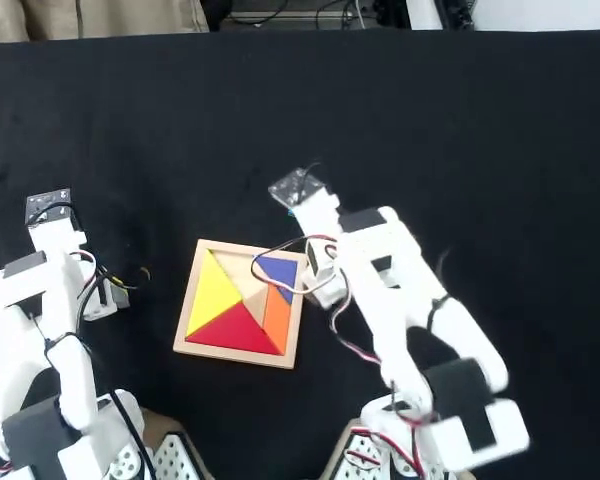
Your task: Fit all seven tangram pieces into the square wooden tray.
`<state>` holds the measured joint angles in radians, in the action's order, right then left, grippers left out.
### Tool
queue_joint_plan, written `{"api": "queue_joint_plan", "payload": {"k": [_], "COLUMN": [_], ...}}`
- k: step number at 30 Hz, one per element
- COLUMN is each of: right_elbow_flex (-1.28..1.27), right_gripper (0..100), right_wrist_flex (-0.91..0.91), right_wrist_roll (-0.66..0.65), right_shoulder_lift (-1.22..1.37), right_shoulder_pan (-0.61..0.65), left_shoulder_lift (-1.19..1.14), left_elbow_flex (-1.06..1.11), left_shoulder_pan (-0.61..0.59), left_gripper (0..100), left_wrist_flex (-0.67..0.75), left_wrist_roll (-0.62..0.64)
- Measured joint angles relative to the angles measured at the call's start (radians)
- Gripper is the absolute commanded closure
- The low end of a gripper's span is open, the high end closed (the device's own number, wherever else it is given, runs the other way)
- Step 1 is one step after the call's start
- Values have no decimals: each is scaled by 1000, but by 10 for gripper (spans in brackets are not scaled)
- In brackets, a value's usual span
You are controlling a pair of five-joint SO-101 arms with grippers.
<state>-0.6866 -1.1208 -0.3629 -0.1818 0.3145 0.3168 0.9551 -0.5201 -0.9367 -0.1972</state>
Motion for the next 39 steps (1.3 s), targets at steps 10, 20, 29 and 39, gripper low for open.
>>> {"api": "queue_joint_plan", "payload": {"k": [10, 20, 29, 39], "right_elbow_flex": [252, 404, 408, 408], "right_gripper": [981, 985, 923, 820], "right_wrist_flex": [-149, -117, -87, -87], "right_wrist_roll": [132, 272, 298, 342], "right_shoulder_lift": [-48, 304, 348, 350], "right_shoulder_pan": [230, 315, 356, 362], "left_shoulder_lift": [0, 0, 0, 0], "left_elbow_flex": [0, 0, 0, 0], "left_shoulder_pan": [0, 0, 0, 0], "left_gripper": [755, 755, 755, 755], "left_wrist_flex": [0, 0, 0, 0], "left_wrist_roll": [0, 0, 0, 0]}}
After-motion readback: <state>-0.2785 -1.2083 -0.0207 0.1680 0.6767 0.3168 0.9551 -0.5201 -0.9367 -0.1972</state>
